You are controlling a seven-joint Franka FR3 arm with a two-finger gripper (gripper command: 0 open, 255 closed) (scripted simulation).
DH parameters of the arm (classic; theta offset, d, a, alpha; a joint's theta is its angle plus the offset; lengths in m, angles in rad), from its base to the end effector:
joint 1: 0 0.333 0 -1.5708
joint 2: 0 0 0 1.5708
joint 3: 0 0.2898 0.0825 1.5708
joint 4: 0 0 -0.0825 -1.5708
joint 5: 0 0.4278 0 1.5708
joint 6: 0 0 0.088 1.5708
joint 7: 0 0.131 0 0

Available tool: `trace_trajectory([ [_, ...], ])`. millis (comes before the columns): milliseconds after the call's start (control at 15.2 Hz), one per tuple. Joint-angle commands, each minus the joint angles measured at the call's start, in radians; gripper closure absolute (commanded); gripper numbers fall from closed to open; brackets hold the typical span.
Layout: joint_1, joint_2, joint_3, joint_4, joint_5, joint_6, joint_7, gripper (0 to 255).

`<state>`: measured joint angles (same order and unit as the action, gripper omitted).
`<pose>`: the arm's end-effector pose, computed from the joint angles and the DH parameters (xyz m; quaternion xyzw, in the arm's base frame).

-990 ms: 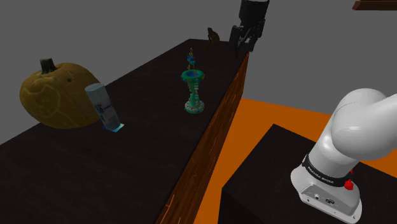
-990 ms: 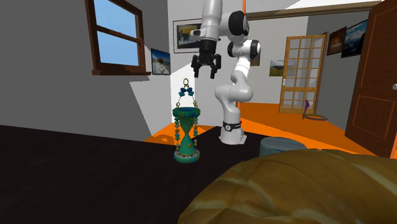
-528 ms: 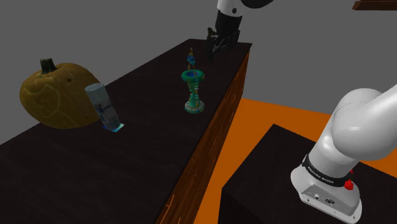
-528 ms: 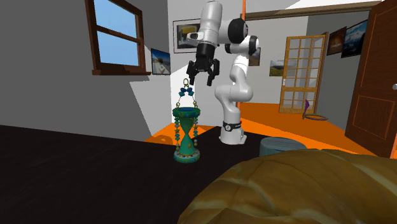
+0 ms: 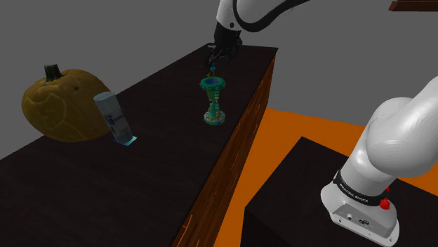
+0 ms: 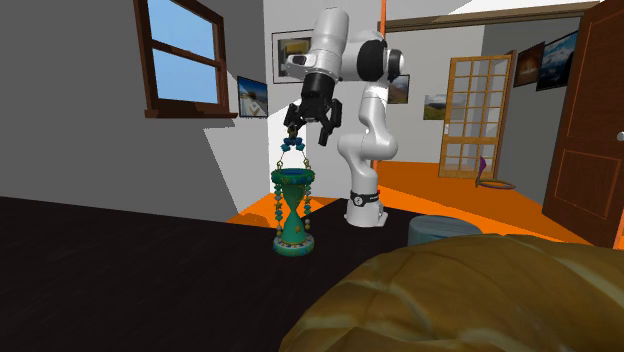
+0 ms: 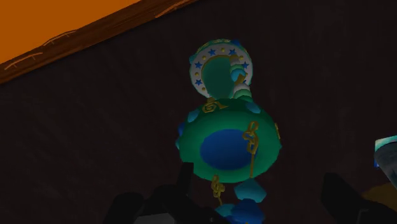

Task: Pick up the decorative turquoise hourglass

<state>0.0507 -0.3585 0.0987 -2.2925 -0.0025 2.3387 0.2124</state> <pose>0.5313 0.0814 0.4717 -0.9791 0.0298 -0.2002 0.0177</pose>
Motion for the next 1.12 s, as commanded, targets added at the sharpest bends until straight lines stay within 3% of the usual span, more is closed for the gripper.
trace_trajectory([
  [0, 0.0, 0.019, 0.002, -0.009, -0.001, 0.035, 0.003, 0],
  [462, -0.001, 0.039, 0.005, -0.066, -0.004, 0.114, 0.008, 0],
  [528, -0.001, 0.039, 0.005, -0.068, -0.005, 0.115, 0.008, 255],
  [1056, -0.001, 0.039, 0.006, -0.069, -0.005, 0.115, 0.009, 255],
])
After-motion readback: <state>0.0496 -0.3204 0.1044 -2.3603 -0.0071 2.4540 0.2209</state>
